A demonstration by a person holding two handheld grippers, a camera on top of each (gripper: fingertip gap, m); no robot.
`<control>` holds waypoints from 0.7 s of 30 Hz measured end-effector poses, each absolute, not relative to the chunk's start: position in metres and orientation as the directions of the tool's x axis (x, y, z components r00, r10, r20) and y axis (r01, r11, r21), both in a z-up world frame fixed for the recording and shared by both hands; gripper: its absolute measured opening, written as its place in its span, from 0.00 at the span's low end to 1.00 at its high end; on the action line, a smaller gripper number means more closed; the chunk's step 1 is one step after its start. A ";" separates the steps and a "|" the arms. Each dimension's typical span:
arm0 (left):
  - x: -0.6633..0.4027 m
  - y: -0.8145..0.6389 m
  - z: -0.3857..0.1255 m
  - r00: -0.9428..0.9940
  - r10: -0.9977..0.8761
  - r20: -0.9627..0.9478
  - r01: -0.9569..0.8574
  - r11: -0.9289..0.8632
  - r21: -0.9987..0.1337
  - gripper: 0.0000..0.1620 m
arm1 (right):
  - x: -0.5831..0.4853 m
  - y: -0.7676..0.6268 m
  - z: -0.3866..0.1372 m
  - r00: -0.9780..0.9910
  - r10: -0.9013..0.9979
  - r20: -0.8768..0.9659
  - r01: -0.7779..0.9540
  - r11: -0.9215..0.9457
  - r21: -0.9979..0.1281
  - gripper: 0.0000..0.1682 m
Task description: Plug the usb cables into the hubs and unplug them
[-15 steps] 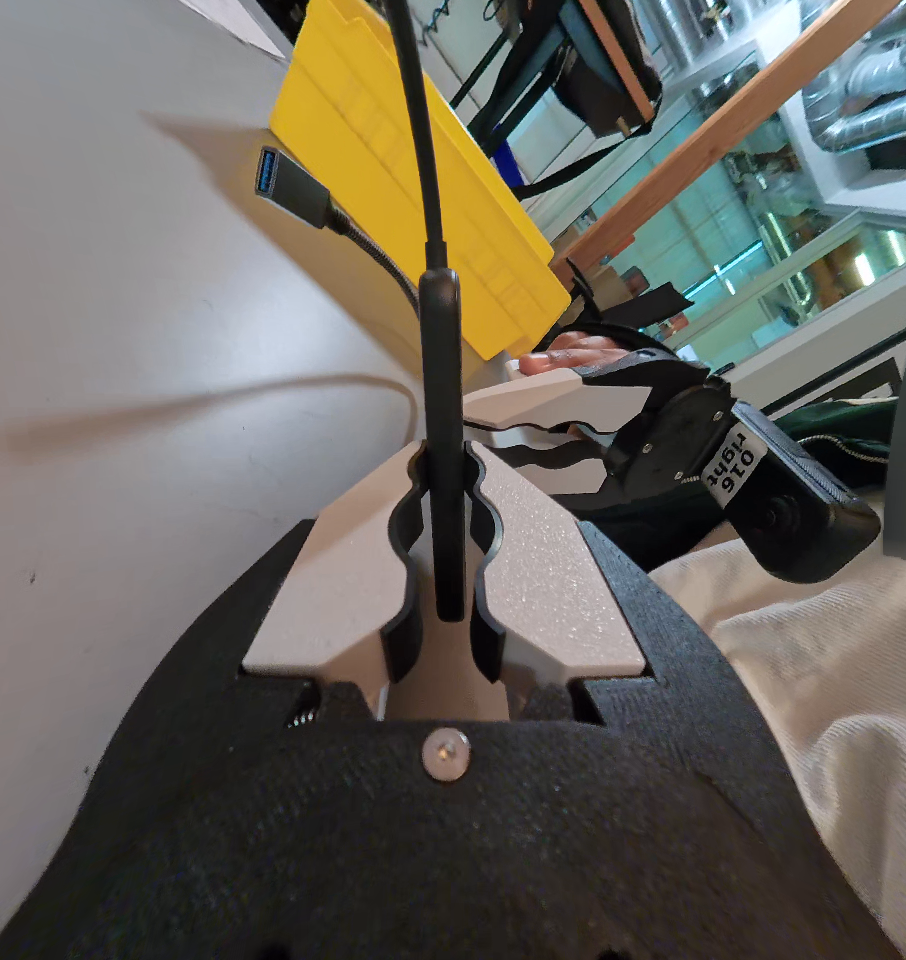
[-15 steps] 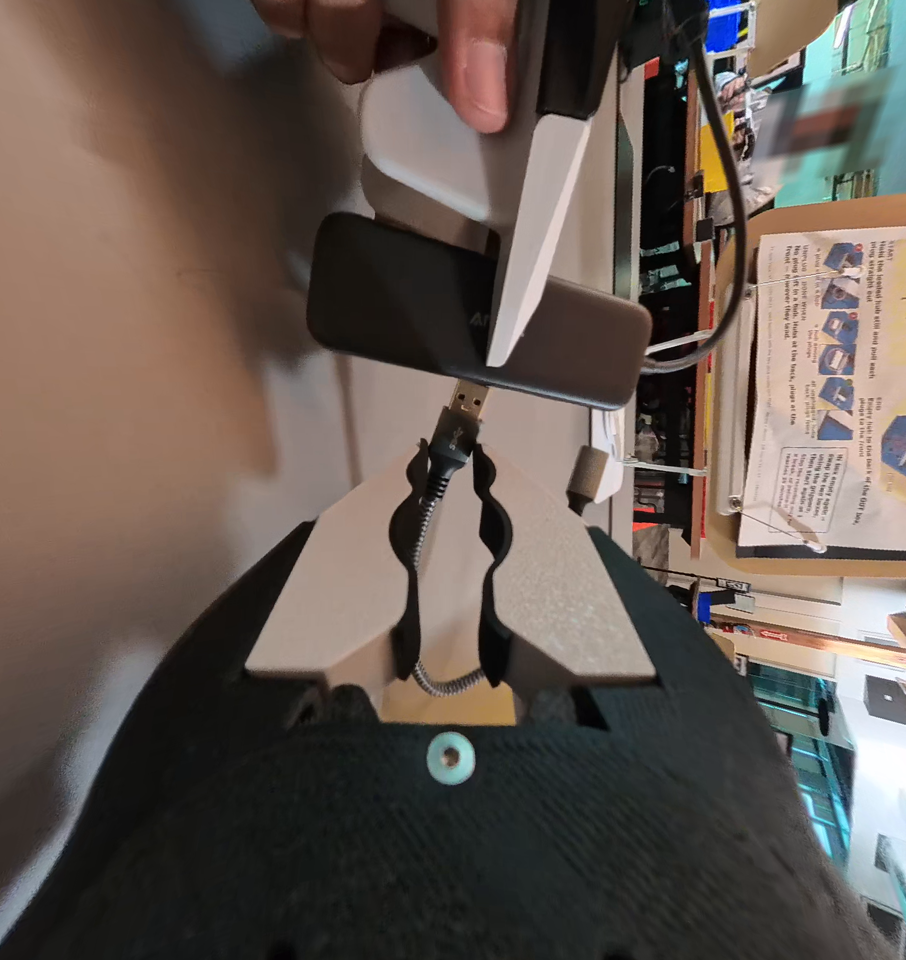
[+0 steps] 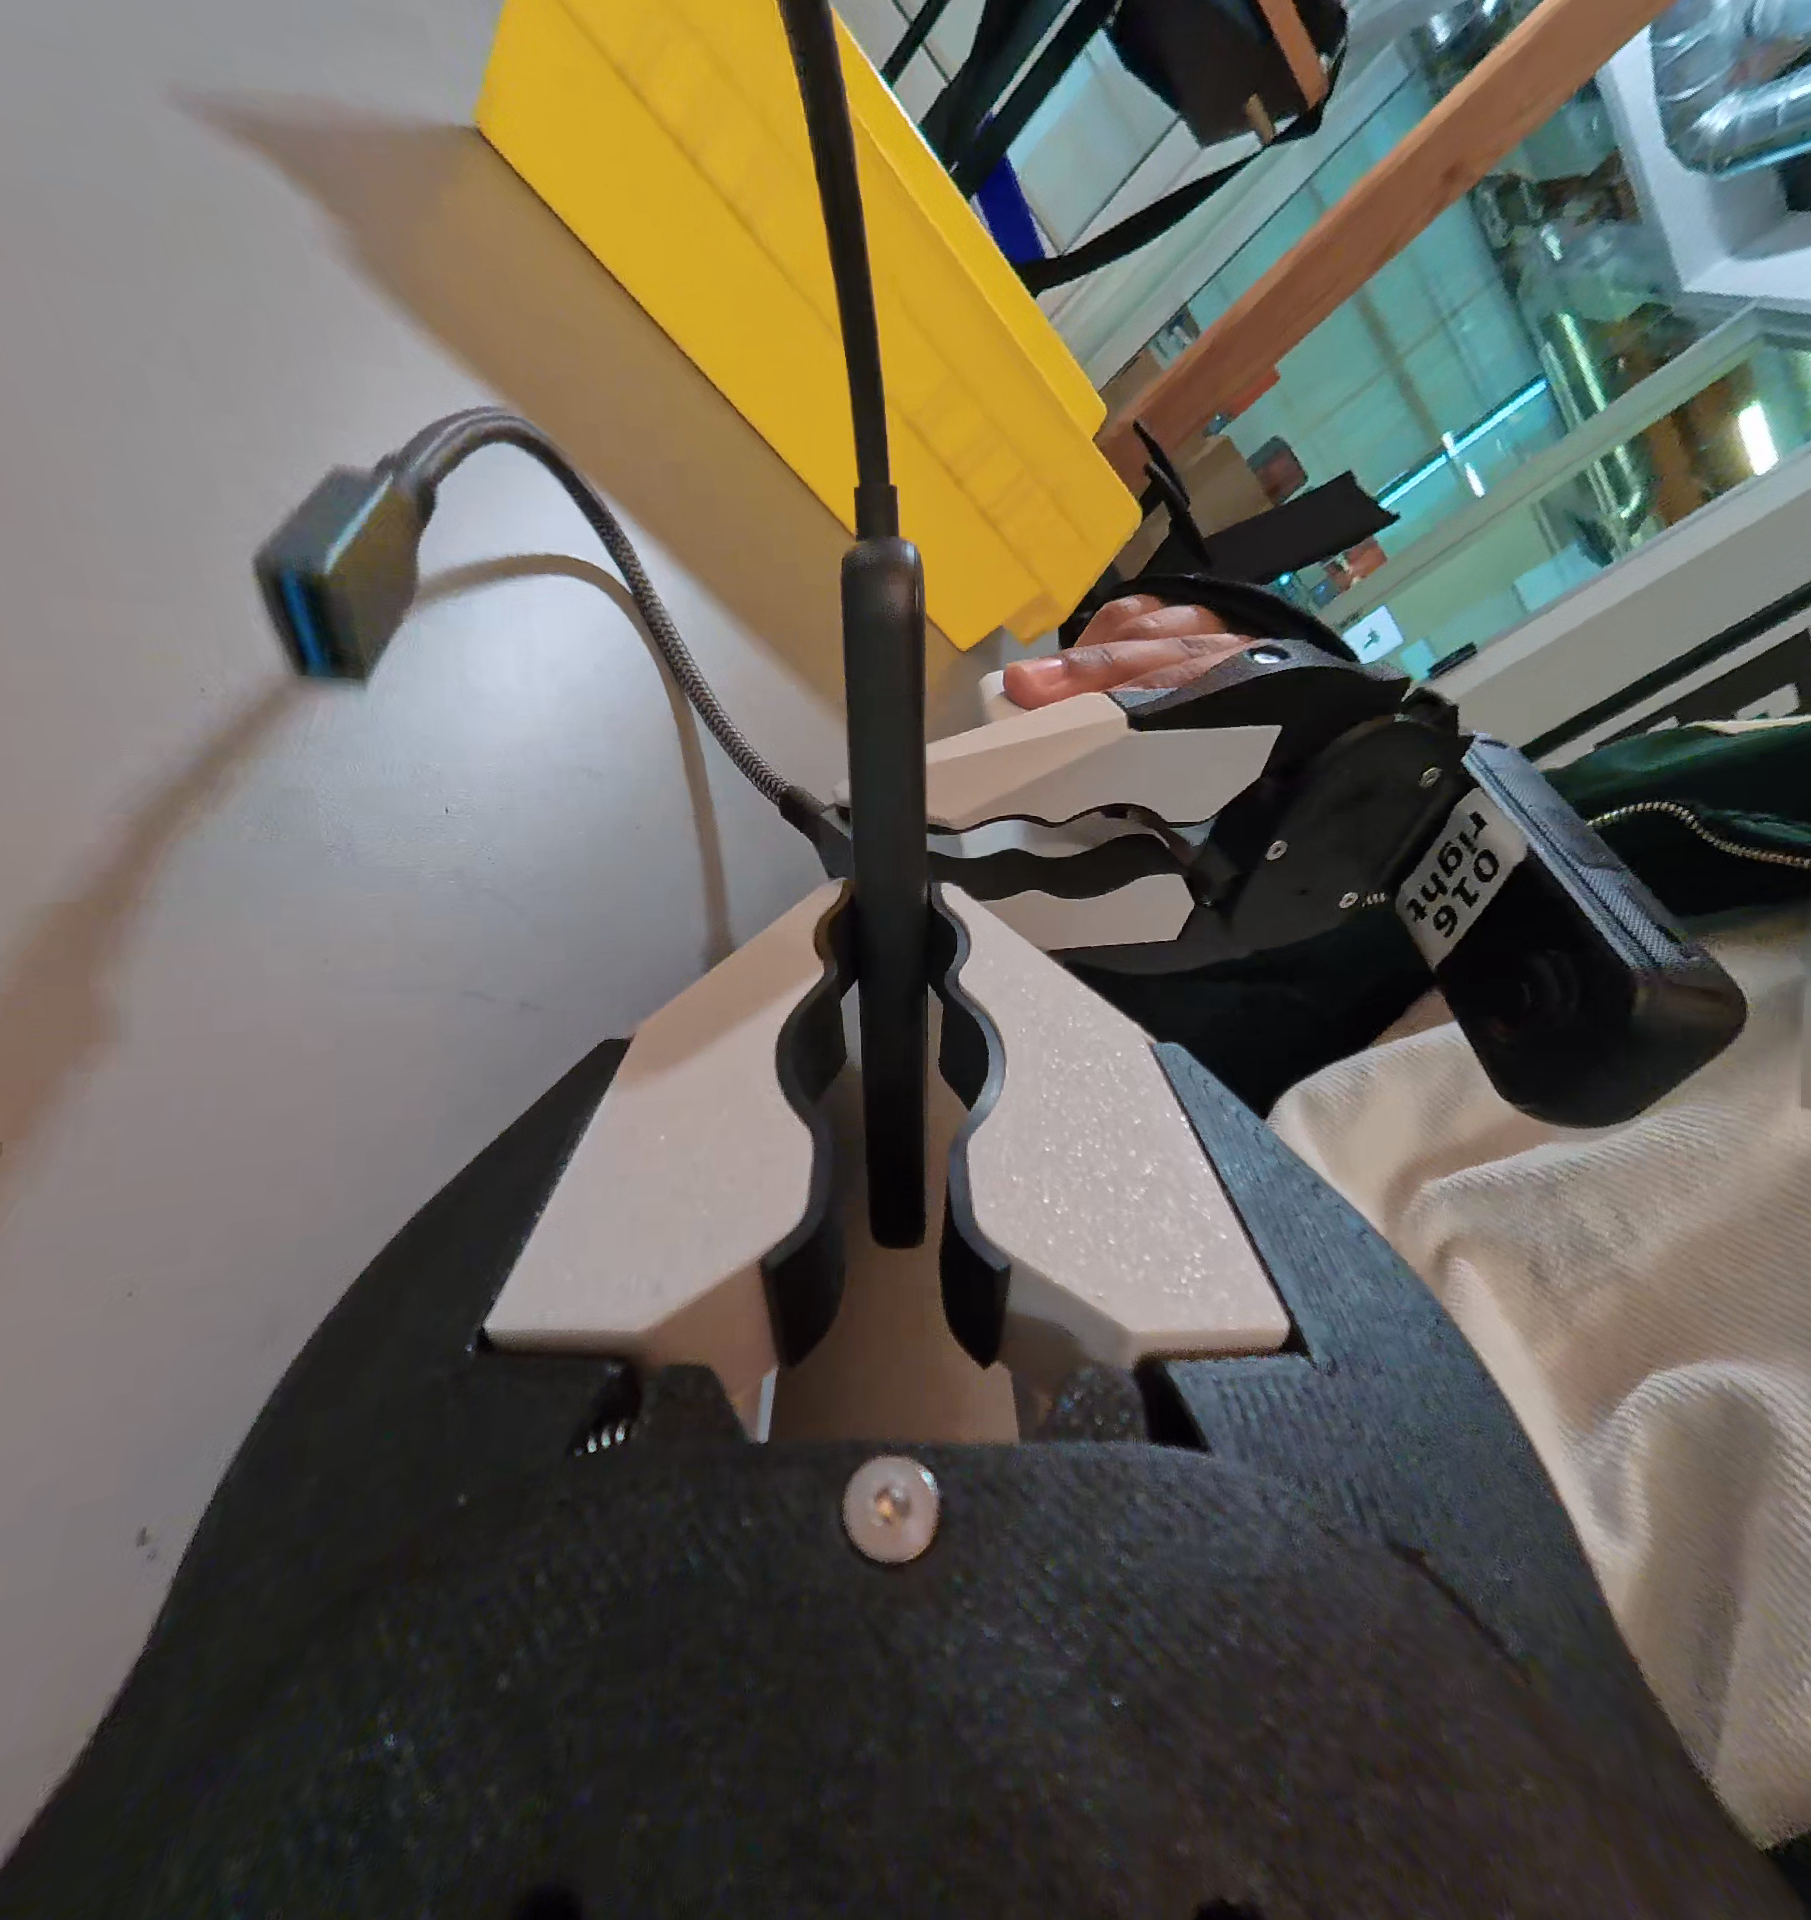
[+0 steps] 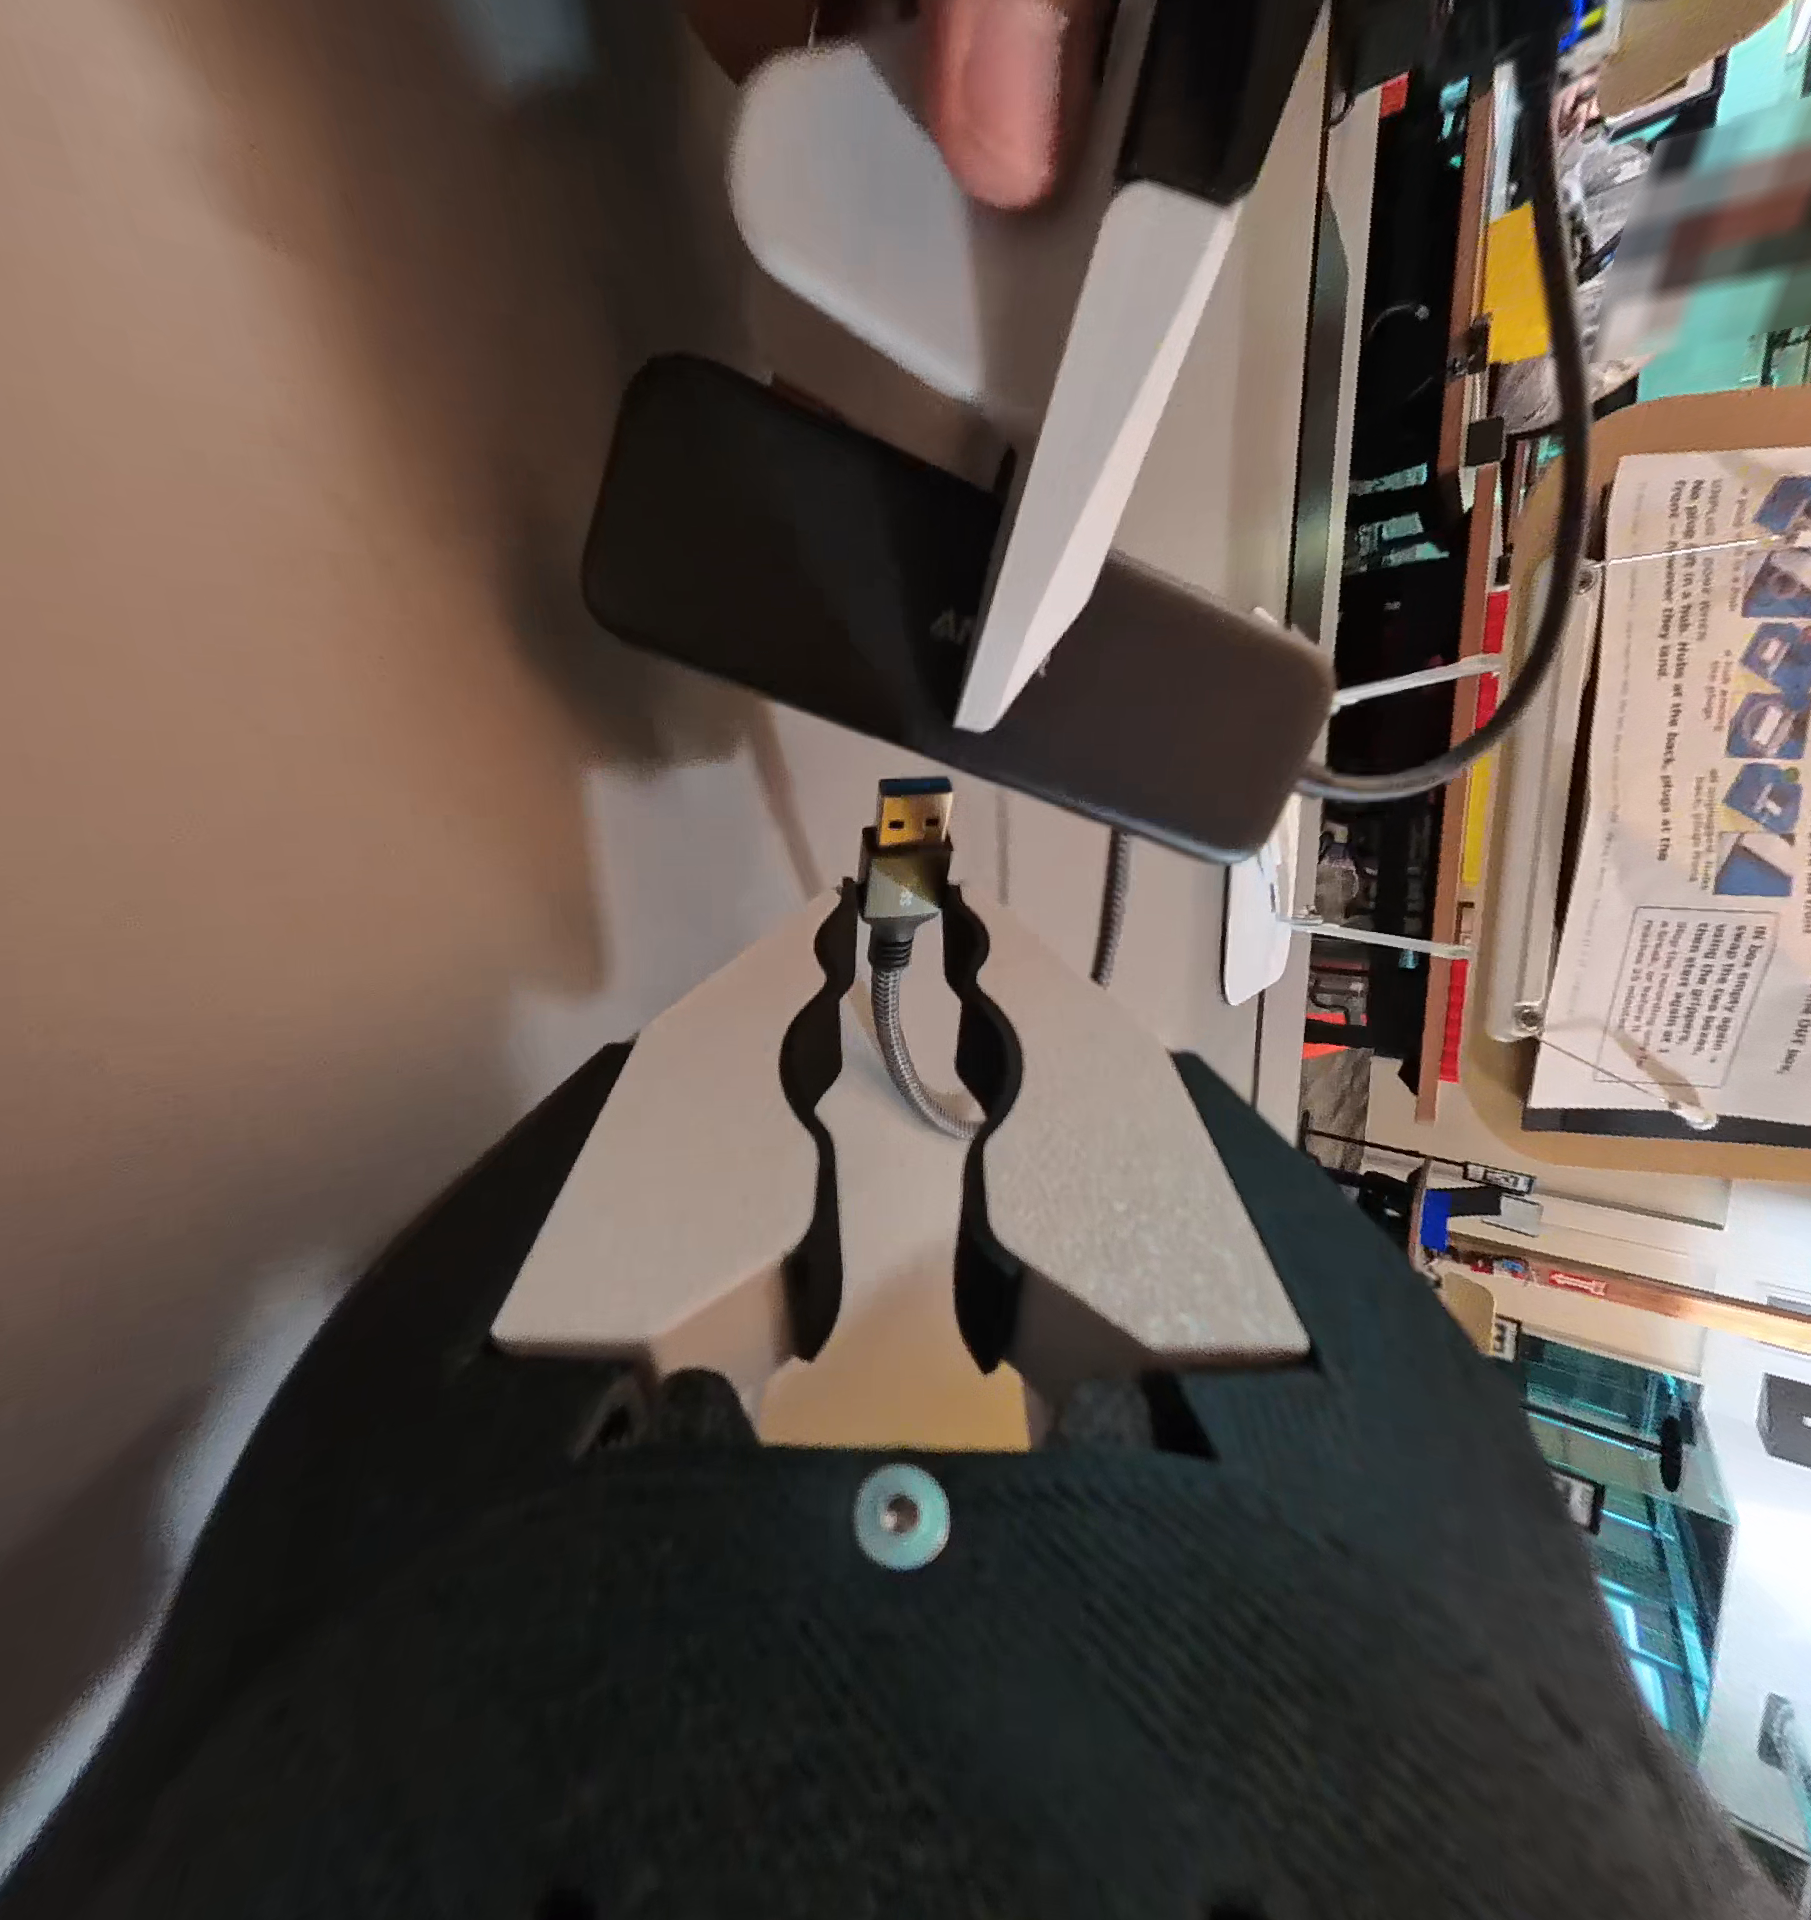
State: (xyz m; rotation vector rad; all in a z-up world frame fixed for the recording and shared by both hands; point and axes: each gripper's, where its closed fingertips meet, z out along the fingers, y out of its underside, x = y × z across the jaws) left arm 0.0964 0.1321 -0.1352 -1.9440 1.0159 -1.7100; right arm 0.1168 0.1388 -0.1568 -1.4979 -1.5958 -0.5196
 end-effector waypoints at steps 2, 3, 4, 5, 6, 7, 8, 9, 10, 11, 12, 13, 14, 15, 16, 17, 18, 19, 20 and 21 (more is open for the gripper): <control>0.096 0.134 -0.133 0.004 -0.697 0.717 -0.261 -0.693 -0.673 0.05 | 0.117 0.139 -0.158 0.108 0.598 0.794 0.946 0.184 -0.267 0.09; 0.096 0.135 -0.133 0.001 -0.695 0.719 -0.256 -0.695 -0.671 0.05 | 0.116 0.139 -0.158 0.121 0.606 0.786 0.943 0.177 -0.282 0.09; 0.096 0.134 -0.132 -0.003 -0.693 0.721 -0.256 -0.697 -0.670 0.05 | 0.116 0.140 -0.158 0.139 0.616 0.776 0.939 0.167 -0.301 0.09; 0.096 0.132 -0.132 -0.011 -0.690 0.724 -0.260 -0.697 -0.669 0.05 | 0.116 0.140 -0.158 0.164 0.628 0.761 0.932 0.153 -0.327 0.09; 0.097 0.131 -0.132 -0.015 -0.689 0.725 -0.263 -0.697 -0.668 0.05 | 0.116 0.140 -0.158 0.194 0.644 0.740 0.922 0.137 -0.361 0.09; 0.097 0.130 -0.133 -0.014 -0.690 0.724 -0.267 -0.695 -0.667 0.05 | 0.116 0.141 -0.157 0.227 0.659 0.717 0.909 0.121 -0.399 0.09; 0.098 0.130 -0.133 -0.011 -0.692 0.721 -0.268 -0.693 -0.669 0.05 | 0.116 0.141 -0.155 0.261 0.675 0.690 0.893 0.103 -0.438 0.09; 0.098 0.131 -0.133 -0.008 -0.693 0.721 -0.264 -0.694 -0.670 0.05 | 0.116 0.141 -0.155 0.294 0.692 0.660 0.875 0.083 -0.476 0.09; 0.097 0.132 -0.132 -0.007 -0.690 0.724 -0.255 -0.699 -0.668 0.05 | 0.116 0.141 -0.154 0.324 0.708 0.627 0.857 0.062 -0.512 0.09; 0.097 0.133 -0.131 -0.010 -0.683 0.730 -0.246 -0.706 -0.664 0.05 | 0.116 0.141 -0.154 0.351 0.725 0.593 0.837 0.041 -0.545 0.09; 0.097 0.135 -0.129 -0.015 -0.672 0.740 -0.234 -0.717 -0.656 0.05 | 0.116 0.141 -0.155 0.375 0.744 0.553 0.818 0.014 -0.575 0.09; 0.096 0.137 -0.127 -0.021 -0.659 0.752 -0.220 -0.731 -0.646 0.05 | 0.116 0.140 -0.158 0.399 0.767 0.502 0.799 -0.022 -0.601 0.09; 0.095 0.138 -0.126 -0.025 -0.646 0.763 -0.206 -0.744 -0.636 0.05 | 0.116 0.138 -0.162 0.424 0.792 0.438 0.777 -0.070 -0.626 0.09; 0.095 0.140 -0.124 -0.028 -0.634 0.773 -0.193 -0.755 -0.626 0.05 | 0.116 0.137 -0.167 0.451 0.815 0.364 0.749 -0.124 -0.651 0.09; 0.094 0.142 -0.123 -0.031 -0.623 0.782 -0.182 -0.765 -0.617 0.05 | 0.115 0.135 -0.171 0.477 0.832 0.283 0.713 -0.179 -0.677 0.08; 0.094 0.144 -0.122 -0.033 -0.614 0.789 -0.173 -0.774 -0.610 0.05 | 0.114 0.133 -0.172 0.504 0.841 0.195 0.668 -0.237 -0.705 0.09; 0.093 0.145 -0.122 -0.035 -0.606 0.795 -0.165 -0.781 -0.603 0.05 | 0.113 0.132 -0.172 0.528 0.842 0.107 0.617 -0.294 -0.730 0.09; 0.093 0.147 -0.121 -0.036 -0.598 0.801 -0.157 -0.788 -0.595 0.05 | 0.113 0.133 -0.171 0.547 0.837 0.030 0.565 -0.342 -0.751 0.09; 0.092 0.148 -0.121 -0.037 -0.590 0.807 -0.150 -0.795 -0.588 0.05 | 0.114 0.134 -0.169 0.557 0.830 -0.031 0.518 -0.377 -0.768 0.09; 0.092 0.149 -0.120 -0.039 -0.582 0.812 -0.143 -0.801 -0.581 0.05 | 0.115 0.135 -0.167 0.561 0.824 -0.081 0.478 -0.402 -0.781 0.09</control>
